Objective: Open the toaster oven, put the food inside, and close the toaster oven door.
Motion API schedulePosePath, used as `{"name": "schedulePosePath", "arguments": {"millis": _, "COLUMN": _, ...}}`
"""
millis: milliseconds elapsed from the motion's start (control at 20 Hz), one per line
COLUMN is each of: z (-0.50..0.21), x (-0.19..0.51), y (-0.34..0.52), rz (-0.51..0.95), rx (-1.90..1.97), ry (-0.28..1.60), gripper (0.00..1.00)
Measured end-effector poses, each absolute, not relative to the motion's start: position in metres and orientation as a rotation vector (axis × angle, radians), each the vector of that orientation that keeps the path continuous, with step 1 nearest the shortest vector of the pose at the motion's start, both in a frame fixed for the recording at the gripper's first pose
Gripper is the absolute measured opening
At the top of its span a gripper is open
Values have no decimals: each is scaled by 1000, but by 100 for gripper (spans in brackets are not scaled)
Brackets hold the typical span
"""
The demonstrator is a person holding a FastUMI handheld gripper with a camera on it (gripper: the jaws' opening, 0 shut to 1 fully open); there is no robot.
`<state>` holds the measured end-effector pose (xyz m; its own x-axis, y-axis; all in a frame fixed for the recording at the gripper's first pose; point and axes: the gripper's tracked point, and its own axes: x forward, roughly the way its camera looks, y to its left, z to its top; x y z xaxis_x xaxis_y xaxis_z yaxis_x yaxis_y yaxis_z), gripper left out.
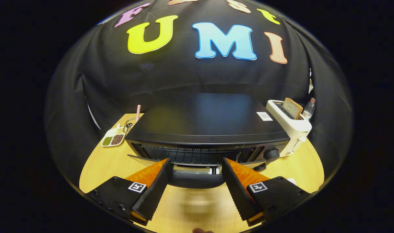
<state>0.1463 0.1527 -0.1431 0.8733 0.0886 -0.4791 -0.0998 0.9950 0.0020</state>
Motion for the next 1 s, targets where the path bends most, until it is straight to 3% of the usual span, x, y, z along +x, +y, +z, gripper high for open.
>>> {"name": "schedulePosePath", "arguments": {"millis": 650, "z": -190, "x": 91, "y": 149, "rz": 116, "rx": -28, "ry": 616, "gripper": 98}}
{"name": "schedulePosePath", "arguments": {"millis": 1000, "z": -273, "x": 51, "y": 135, "rz": 85, "rx": 101, "ry": 924, "gripper": 96}}
